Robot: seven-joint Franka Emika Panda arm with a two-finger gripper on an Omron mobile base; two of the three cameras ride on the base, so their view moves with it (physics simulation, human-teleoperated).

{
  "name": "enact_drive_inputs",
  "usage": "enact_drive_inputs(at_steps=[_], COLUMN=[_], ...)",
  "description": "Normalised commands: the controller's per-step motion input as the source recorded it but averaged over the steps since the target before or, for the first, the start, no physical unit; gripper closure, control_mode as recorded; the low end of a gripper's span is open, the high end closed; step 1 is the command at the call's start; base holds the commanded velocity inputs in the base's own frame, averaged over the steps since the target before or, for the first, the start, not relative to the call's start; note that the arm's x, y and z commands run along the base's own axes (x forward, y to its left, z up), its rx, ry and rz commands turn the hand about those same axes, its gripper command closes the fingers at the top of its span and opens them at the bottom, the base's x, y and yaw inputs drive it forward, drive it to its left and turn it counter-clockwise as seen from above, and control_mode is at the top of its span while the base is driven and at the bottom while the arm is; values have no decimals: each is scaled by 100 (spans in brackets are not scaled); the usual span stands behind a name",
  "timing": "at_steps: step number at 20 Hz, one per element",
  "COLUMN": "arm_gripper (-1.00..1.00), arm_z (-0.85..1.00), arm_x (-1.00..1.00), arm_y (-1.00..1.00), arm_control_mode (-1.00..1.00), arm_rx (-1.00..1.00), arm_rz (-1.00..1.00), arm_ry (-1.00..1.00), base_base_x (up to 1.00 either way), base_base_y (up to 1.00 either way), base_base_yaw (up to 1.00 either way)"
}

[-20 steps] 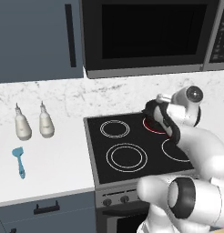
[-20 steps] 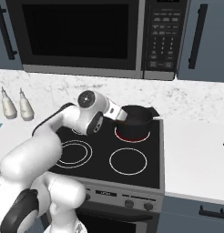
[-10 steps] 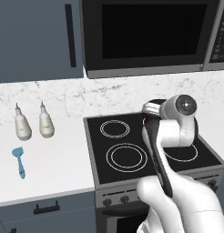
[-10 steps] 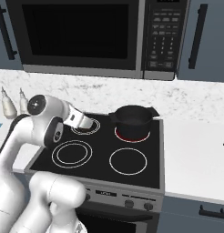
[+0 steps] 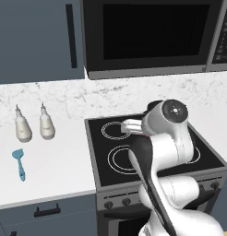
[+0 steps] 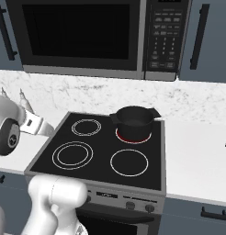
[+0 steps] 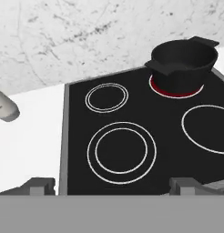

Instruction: Put the bell pepper and potato in the pot. Retrieve the spatula and lightly stir the vegetables in the pot.

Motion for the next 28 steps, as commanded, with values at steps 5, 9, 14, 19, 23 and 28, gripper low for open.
enact_drive_inputs(at_steps=[5, 9, 14, 19, 23, 28], arm_gripper=[-100, -100, -100, -100, -100, -100], arm_z=[1, -24, -38, -58, -50, -32], arm_x=[-36, -7, 12, 19, 28, 51], arm_y=[100, 100, 100, 96, 82, 78], arm_control_mode=[-100, -100, -100, -100, -100, -100], arm_rx=[0, -6, -11, -12, -2, 0], arm_rz=[31, 24, 13, 3, 0, 0], arm_ry=[22, 10, 11, 13, 16, 15], base_base_x=[0, 0, 0, 0, 0, 0], base_base_y=[0, 0, 0, 0, 0, 0], base_base_yaw=[0, 0, 0, 0, 0, 0])
